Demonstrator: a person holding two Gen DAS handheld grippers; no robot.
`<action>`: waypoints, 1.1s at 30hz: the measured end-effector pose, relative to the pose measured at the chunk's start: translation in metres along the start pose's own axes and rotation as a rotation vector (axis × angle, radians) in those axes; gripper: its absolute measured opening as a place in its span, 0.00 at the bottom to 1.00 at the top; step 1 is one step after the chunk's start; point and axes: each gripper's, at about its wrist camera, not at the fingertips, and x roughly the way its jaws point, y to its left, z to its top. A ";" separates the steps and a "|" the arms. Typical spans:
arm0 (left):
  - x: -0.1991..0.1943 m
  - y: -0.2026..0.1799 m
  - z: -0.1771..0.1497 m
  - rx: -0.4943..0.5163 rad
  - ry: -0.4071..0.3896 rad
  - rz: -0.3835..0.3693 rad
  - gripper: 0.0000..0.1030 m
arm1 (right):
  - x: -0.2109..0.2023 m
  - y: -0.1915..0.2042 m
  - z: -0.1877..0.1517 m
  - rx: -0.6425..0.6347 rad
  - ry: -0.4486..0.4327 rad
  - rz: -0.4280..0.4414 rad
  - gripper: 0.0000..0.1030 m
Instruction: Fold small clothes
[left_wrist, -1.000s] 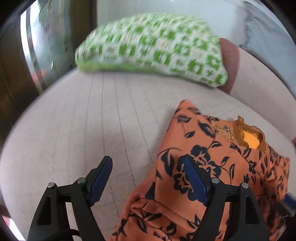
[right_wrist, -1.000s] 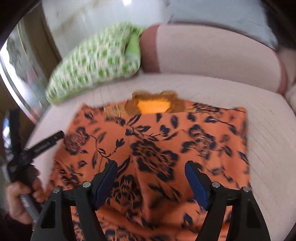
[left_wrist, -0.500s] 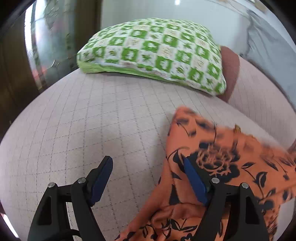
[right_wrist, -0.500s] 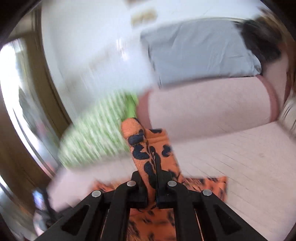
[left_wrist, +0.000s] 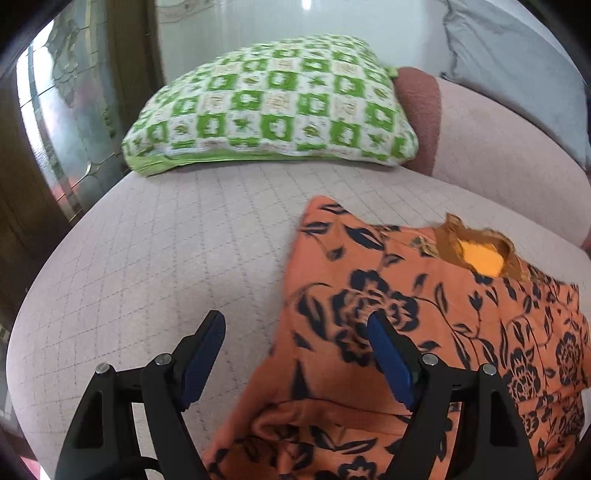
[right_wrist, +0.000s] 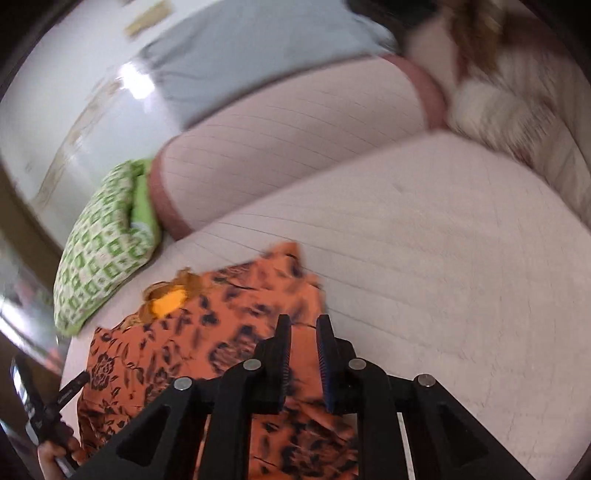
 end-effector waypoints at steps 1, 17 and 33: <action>0.004 -0.006 -0.002 0.028 0.017 -0.006 0.78 | 0.002 0.004 0.003 -0.016 -0.006 0.015 0.16; -0.014 0.033 -0.011 0.058 0.049 0.017 0.79 | 0.005 0.030 -0.004 -0.104 0.168 0.096 0.15; -0.130 0.158 -0.151 -0.081 0.160 -0.178 0.79 | -0.141 -0.080 -0.122 0.030 0.257 0.257 0.76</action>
